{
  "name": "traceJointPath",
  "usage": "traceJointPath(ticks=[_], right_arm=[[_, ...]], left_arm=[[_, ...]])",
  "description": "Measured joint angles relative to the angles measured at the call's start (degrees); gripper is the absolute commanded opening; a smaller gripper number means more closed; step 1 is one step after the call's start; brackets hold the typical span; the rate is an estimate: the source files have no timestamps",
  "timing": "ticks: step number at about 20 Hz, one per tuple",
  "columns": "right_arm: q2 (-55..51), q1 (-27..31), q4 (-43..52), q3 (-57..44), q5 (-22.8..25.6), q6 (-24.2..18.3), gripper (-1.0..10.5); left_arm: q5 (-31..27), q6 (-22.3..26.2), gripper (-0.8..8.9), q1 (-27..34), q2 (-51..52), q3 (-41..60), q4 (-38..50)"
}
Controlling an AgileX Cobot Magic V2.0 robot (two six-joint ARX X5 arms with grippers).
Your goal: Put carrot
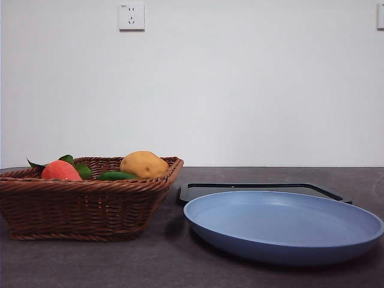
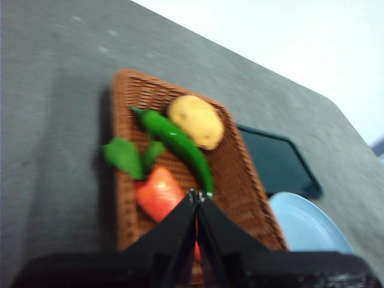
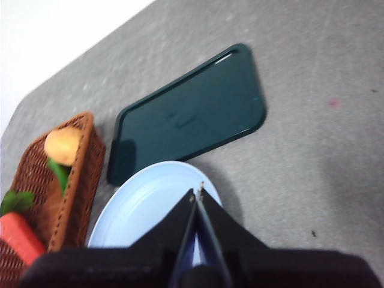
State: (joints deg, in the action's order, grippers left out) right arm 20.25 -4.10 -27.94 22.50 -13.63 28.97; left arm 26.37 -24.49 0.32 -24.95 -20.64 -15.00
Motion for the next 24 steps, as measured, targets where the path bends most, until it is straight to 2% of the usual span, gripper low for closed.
traceJointPath(ticks=[4,8,11,13,15,17,24], right_arm=[[10.7,0.0,-4.9,6.5,-3.7,-4.1,0.0],[22.4,0.0,-12.2,11.2,-5.9,-9.8,0.2],[30.1,0.0,-14.5,12.4,-9.7,-13.6,0.9],[34.0,0.0,-14.4,12.4,-10.4,-14.4,1.6],[37.0,0.0,-14.0,12.4,-10.4,-14.7,2.3],[39.6,0.0,-11.9,12.4,-10.4,-14.7,2.5],[50.4,-2.6,-0.1,12.4,-10.4,-12.3,2.5]], left_arm=[[6.3,3.8,0.07,-0.3,-10.7,-7.7,-2.7],[6.8,10.4,0.07,-3.3,-20.5,-15.7,-13.6],[6.8,14.1,0.11,-5.8,-24.8,-19.2,-18.1],[6.8,14.8,0.58,-7.3,-25.5,-19.3,-17.9],[6.8,14.9,2.02,-8.3,-25.4,-19.3,-17.0],[6.8,14.9,2.77,-8.8,-25.4,-19.3,-16.6],[6.8,13.9,3.02,-9.1,-25.4,-19.3,-16.6]])
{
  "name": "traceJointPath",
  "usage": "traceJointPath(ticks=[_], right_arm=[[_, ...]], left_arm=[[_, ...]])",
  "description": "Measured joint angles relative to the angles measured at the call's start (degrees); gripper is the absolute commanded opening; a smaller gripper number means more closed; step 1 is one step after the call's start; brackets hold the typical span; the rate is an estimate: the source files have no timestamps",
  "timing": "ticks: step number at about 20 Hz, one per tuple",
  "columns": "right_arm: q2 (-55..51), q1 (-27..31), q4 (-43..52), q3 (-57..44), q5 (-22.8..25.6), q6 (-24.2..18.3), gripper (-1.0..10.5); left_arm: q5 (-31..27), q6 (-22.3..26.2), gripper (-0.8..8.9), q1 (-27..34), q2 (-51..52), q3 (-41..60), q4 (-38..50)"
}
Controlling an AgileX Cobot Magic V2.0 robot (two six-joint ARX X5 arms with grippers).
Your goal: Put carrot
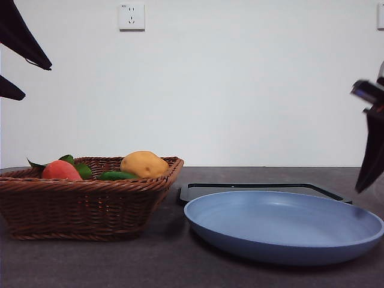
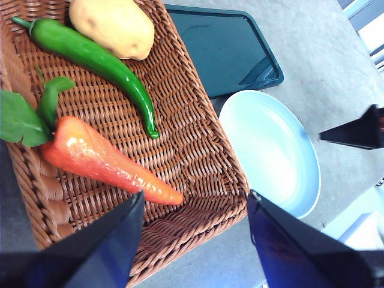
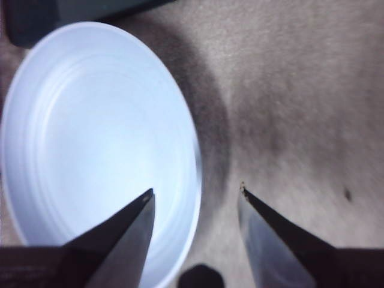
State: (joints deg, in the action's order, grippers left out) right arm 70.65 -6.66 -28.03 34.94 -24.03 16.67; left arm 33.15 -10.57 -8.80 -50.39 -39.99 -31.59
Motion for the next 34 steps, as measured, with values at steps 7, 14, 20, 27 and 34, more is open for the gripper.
traceJointPath(ticks=[7,14,20,27,34], right_arm=[[6.6,-2.3,6.1,0.0,0.0,2.6,0.7],[6.6,-2.3,5.6,0.0,0.2,3.1,0.1],[0.5,-2.3,2.6,0.0,0.6,3.1,0.1],[-10.9,-2.3,-2.1,0.0,0.6,2.3,0.1],[-14.9,-2.3,-2.7,0.0,0.6,1.1,0.1]], left_arm=[[0.0,0.0,3.02,0.0,0.0,0.0,-0.1],[0.5,-0.2,3.02,-0.1,0.0,0.0,-0.5],[-2.8,-4.5,3.64,-5.4,0.0,0.0,-0.8],[-15.9,-15.3,3.63,-12.1,-9.4,-0.6,0.2],[-19.3,-18.4,3.62,-12.3,-30.0,-10.1,0.2]])
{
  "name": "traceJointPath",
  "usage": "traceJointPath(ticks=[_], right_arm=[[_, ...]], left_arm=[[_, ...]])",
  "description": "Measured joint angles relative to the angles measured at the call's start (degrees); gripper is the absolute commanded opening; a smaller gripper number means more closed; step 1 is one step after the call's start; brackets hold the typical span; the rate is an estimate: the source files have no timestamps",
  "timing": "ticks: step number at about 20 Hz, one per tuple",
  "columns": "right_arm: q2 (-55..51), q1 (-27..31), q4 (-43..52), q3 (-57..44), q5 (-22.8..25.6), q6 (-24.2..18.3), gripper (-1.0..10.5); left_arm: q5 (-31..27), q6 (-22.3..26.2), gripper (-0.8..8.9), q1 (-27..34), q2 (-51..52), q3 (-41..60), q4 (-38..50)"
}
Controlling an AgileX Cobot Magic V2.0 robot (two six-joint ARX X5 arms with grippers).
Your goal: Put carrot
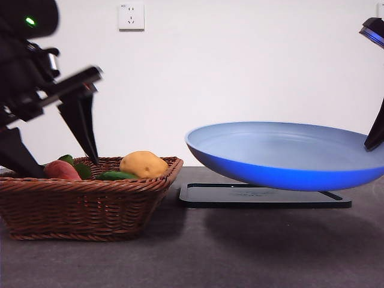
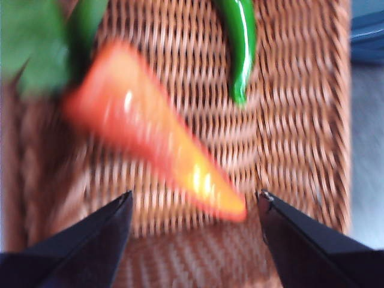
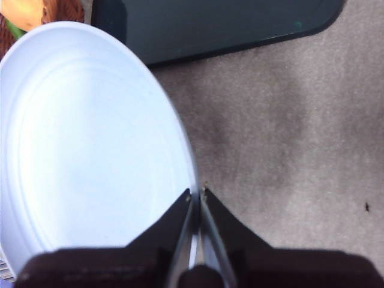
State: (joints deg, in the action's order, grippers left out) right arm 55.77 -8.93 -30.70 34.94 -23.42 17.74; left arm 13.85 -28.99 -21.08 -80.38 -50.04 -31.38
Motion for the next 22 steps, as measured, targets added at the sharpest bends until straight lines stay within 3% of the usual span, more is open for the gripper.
traceJointPath(ticks=[10,14,16,22], right_arm=[[0.0,0.0,-0.5,0.0,0.0,-0.7,0.1],[0.0,0.0,-0.5,0.0,0.0,-0.9,0.1],[0.0,0.0,-0.5,0.0,0.0,-0.9,0.1],[0.0,0.0,-0.1,0.0,0.0,-0.9,0.1]], left_arm=[[-3.0,-0.3,3.52,-0.3,-12.1,-6.5,-0.4],[-5.6,-0.2,1.84,-0.2,-12.3,-6.5,0.2],[-4.8,-0.2,1.24,-0.2,-12.3,-6.5,0.5],[2.4,0.4,1.24,-0.4,-12.3,-6.5,2.4]])
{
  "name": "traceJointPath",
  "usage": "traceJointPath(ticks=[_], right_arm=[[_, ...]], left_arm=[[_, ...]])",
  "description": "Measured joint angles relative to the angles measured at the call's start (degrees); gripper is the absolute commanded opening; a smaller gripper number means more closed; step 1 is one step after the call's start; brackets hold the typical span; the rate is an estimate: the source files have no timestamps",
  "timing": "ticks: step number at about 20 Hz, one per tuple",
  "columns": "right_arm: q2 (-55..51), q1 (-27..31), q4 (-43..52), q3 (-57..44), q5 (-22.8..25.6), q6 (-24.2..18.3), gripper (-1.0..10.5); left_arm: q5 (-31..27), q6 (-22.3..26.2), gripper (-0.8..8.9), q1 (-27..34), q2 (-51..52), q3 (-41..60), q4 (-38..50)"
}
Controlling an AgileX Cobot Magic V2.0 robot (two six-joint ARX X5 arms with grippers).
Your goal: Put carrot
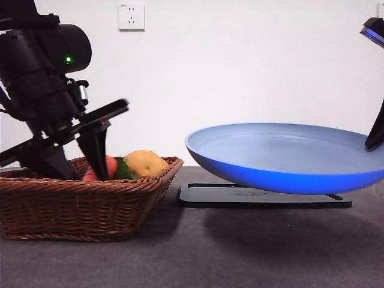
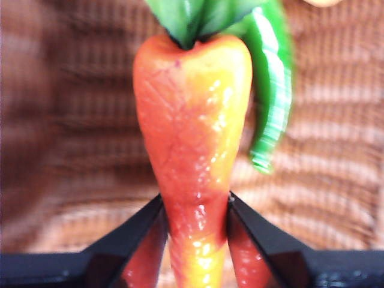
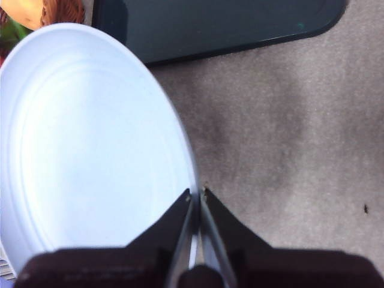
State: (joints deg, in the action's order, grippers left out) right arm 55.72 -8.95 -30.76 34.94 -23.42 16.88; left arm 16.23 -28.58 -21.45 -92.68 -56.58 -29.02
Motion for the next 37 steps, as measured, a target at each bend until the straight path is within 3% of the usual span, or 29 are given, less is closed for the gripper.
traceJointPath(ticks=[4,9,11,13,15,20,22,30,34,37], right_arm=[[0.0,0.0,0.0,0.0,0.0,0.0,0.1],[0.0,0.0,0.0,0.0,0.0,0.0,0.1],[0.0,0.0,0.0,0.0,0.0,0.0,0.1],[0.0,0.0,0.0,0.0,0.0,0.0,0.1],[0.0,0.0,0.0,0.0,0.0,0.0,0.1],[0.0,0.0,0.0,0.0,0.0,0.0,0.1],[0.0,0.0,0.0,0.0,0.0,0.0,0.1],[0.0,0.0,-0.9,0.0,-0.2,0.0,0.1],[0.0,0.0,-2.1,0.0,-0.2,0.0,0.1],[0.0,0.0,-2.2,0.0,-0.2,0.1,0.1]], left_arm=[[12.4,4.1,1.24,0.7,0.9,-0.8,-2.2],[34.5,9.5,1.24,1.0,3.0,-9.6,-3.8],[38.7,9.9,1.24,-0.7,3.2,-13.4,-2.4],[37.2,10.9,1.24,-4.6,3.3,-15.3,-0.3],[31.4,12.8,1.24,-10.1,3.3,-15.4,1.0],[3.0,20.1,1.23,-25.9,2.0,-15.4,-1.0],[1.8,21.1,1.19,-29.2,-0.3,-15.4,-1.1],[0.4,21.1,1.03,-29.2,-6.3,-15.4,-1.1],[0.3,21.1,2.44,-29.3,-6.3,-15.4,-1.7],[0.3,21.1,2.63,-29.3,-6.3,-15.4,-2.3]])
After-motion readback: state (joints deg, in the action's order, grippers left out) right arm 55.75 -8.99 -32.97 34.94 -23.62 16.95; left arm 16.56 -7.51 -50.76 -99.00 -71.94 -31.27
